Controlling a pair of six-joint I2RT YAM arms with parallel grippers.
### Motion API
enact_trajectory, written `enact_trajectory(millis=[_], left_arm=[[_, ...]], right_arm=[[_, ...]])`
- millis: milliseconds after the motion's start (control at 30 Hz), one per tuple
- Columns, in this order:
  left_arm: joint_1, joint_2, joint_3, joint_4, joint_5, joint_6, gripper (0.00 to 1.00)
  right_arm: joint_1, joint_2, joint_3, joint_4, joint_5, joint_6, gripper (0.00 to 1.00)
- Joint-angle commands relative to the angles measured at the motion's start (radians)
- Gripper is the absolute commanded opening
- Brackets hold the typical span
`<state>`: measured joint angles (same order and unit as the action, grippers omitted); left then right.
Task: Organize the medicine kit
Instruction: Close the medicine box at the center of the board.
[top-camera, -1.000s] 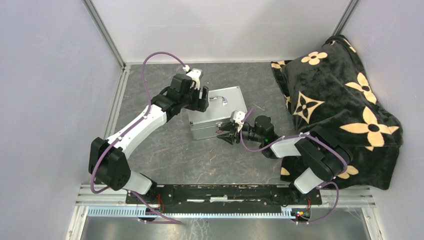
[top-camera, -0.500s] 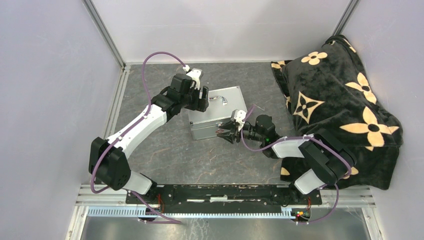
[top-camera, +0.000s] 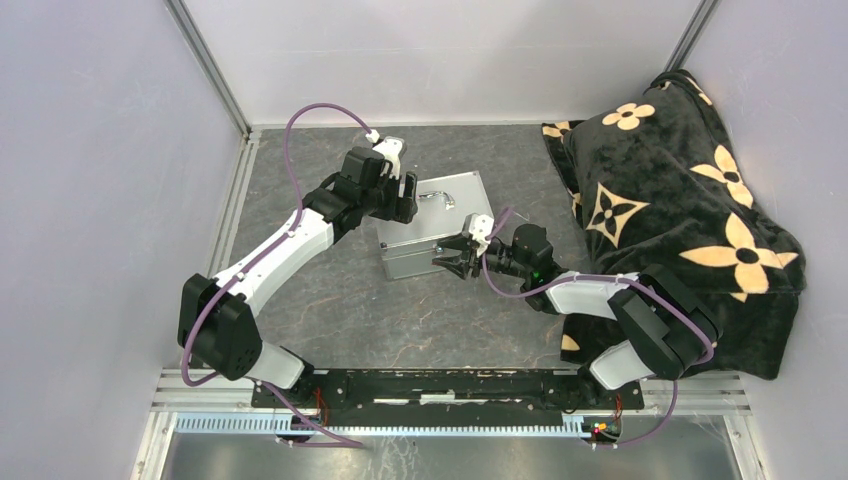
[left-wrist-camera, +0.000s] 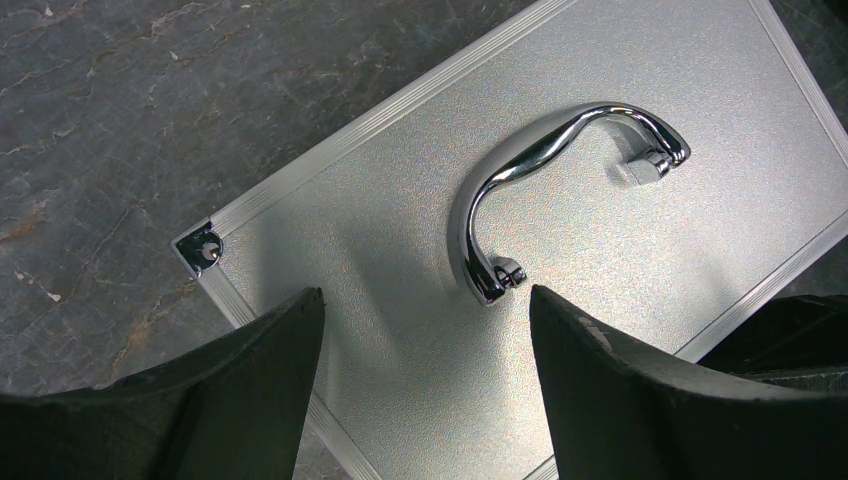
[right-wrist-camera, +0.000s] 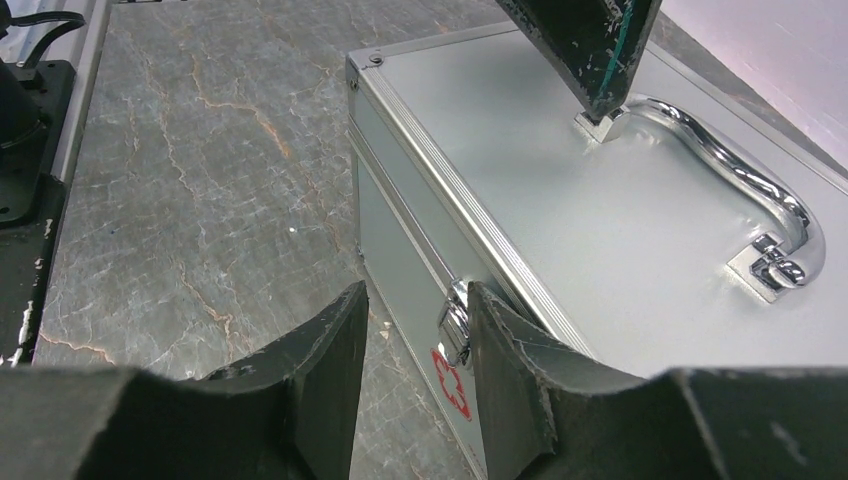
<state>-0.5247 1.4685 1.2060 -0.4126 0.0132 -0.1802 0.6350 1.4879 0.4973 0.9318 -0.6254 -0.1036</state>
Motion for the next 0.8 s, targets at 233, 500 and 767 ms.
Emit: enact_trajectory(millis=[233, 500, 767], left_arm=[[-0.001, 0.059, -0.034, -0.167, 0.062, 0.030, 0.81], [-0.001, 0.059, -0.034, -0.167, 0.063, 0.029, 0.80], [-0.001, 0.059, -0.034, -0.167, 0.063, 0.030, 0.80]], right_arm=[[-0.004, -0.075, 0.012, 0.014, 0.032, -0.026, 0.48], [-0.005, -0.252, -0.028, -0.134, 0.068, -0.086, 0.50], [-0.006, -0.331, -0.038, -0.363, 0.229, -0.130, 0.55]])
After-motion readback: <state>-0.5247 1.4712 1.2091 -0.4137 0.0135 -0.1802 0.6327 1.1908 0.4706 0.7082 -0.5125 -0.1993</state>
